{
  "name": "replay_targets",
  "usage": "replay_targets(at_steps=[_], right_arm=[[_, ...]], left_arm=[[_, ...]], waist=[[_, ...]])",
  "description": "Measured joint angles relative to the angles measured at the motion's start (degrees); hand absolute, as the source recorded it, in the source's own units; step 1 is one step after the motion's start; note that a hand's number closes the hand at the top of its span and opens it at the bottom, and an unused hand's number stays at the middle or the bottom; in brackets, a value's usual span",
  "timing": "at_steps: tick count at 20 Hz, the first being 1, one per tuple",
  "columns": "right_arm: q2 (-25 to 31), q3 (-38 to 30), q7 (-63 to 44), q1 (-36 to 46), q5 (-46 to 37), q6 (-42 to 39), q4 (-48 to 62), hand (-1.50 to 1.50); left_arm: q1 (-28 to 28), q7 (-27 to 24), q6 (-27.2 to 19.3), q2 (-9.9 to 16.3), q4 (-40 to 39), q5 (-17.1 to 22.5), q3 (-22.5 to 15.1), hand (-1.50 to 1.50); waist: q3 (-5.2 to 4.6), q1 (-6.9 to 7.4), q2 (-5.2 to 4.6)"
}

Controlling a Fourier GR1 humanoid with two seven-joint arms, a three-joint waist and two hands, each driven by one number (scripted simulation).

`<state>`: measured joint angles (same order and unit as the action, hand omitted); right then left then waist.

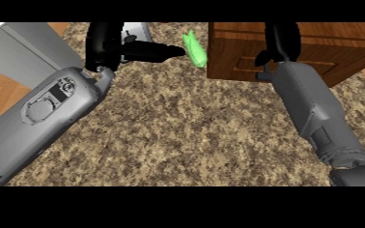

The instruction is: Pick up the can, place it into the drawer and close the drawer

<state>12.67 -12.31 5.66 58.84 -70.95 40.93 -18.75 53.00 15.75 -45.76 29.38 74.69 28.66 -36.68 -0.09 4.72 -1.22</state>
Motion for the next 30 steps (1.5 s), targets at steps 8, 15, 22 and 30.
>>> replay_targets(at_steps=[8,15,22,30], right_arm=[[0.6,-1.5,1.4,3.6,0.3,-0.3,4.9,-1.50],[0.0,-6.6,9.2,4.3,5.9,-1.3,4.7,-1.50],[-1.8,-14.3,17.5,5.6,15.2,-6.1,3.3,-1.50],[-4.6,-23.3,22.4,8.0,26.5,-13.4,2.5,-1.50]], left_arm=[[-3.2,-1.0,1.6,1.5,2.4,-0.7,1.4,-1.50],[-5.6,-1.9,1.5,1.7,4.3,-1.3,1.9,-1.50],[-8.8,-2.9,1.7,2.4,5.7,-1.6,2.4,-1.50],[-12.3,-3.8,2.1,3.1,7.4,-2.0,3.9,-1.50]], waist=[[0.14,-0.22,-0.44],[0.35,-0.79,-0.66],[0.48,-1.21,-0.49],[0.48,-1.92,-0.15]])
